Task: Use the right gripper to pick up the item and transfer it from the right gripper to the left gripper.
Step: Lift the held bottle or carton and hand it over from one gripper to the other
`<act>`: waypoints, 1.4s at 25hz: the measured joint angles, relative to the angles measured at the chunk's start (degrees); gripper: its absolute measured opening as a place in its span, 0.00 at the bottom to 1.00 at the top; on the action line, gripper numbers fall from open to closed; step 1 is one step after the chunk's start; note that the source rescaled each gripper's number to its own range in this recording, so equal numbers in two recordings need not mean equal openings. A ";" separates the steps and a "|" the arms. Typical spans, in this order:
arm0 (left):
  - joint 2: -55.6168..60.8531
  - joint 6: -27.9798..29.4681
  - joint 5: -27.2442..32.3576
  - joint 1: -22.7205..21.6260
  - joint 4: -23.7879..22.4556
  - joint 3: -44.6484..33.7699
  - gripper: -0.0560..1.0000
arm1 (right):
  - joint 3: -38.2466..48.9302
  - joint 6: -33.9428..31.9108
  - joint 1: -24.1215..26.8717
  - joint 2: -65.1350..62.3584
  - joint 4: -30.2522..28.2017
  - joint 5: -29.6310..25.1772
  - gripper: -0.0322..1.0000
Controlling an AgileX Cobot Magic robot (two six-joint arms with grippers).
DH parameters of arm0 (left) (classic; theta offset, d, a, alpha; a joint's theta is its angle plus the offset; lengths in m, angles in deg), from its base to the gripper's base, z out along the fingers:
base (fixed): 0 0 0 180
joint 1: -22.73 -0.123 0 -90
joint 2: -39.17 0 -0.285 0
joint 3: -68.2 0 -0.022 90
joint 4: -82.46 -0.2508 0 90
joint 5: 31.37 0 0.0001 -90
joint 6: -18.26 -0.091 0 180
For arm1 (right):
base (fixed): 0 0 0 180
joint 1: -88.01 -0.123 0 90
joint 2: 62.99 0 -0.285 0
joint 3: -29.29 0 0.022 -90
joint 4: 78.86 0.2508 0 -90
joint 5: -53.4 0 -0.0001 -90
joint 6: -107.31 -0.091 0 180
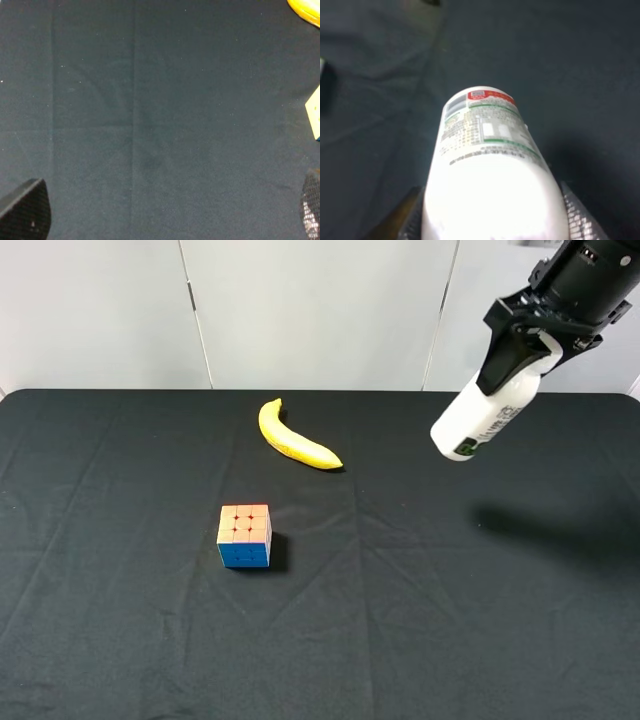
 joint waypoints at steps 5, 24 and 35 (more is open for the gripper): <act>0.00 0.00 0.00 0.00 0.00 0.00 1.00 | 0.00 0.00 -3.44 -1.22 1.40 -0.17 0.09; 0.00 0.00 0.11 0.00 -0.06 0.00 1.00 | 0.00 0.00 -19.88 -1.39 7.75 -0.68 0.09; 0.00 0.00 0.06 0.00 -0.06 0.00 1.00 | 0.05 0.00 -22.60 -1.39 10.70 -0.80 0.09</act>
